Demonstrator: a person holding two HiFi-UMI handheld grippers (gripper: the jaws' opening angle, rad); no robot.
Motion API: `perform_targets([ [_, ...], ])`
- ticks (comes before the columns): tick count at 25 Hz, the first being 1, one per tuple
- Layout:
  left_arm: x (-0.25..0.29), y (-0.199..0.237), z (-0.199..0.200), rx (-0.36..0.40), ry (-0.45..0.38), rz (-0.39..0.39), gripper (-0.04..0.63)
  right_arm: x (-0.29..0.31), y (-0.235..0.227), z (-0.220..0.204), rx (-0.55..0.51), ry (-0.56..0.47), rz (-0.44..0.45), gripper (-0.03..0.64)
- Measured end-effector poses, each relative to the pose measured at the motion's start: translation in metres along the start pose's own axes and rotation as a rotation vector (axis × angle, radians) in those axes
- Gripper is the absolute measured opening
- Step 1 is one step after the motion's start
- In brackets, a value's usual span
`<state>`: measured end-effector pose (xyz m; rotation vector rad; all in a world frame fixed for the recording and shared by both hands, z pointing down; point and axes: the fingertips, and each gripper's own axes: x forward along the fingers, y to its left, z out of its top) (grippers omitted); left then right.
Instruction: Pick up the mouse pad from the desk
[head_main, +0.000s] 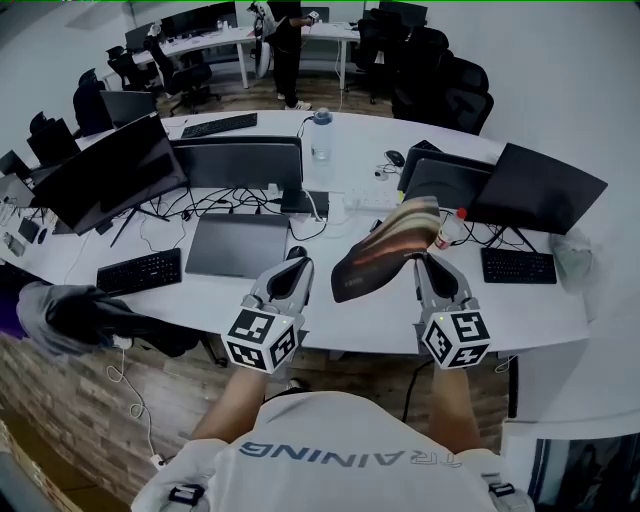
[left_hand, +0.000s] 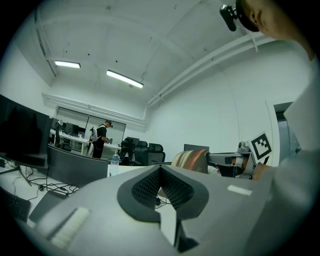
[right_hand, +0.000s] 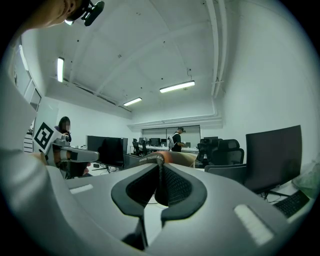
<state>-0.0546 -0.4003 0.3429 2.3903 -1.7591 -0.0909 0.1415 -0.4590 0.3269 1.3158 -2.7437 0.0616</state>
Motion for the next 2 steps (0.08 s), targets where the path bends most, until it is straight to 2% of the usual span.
perform_targets([
  [2, 0.0006, -0.0004, 0.0012, 0.003, -0.002, -0.001, 0.000, 0.0014, 0.0004, 0.0005, 0.001, -0.002, 0.004, 0.048],
])
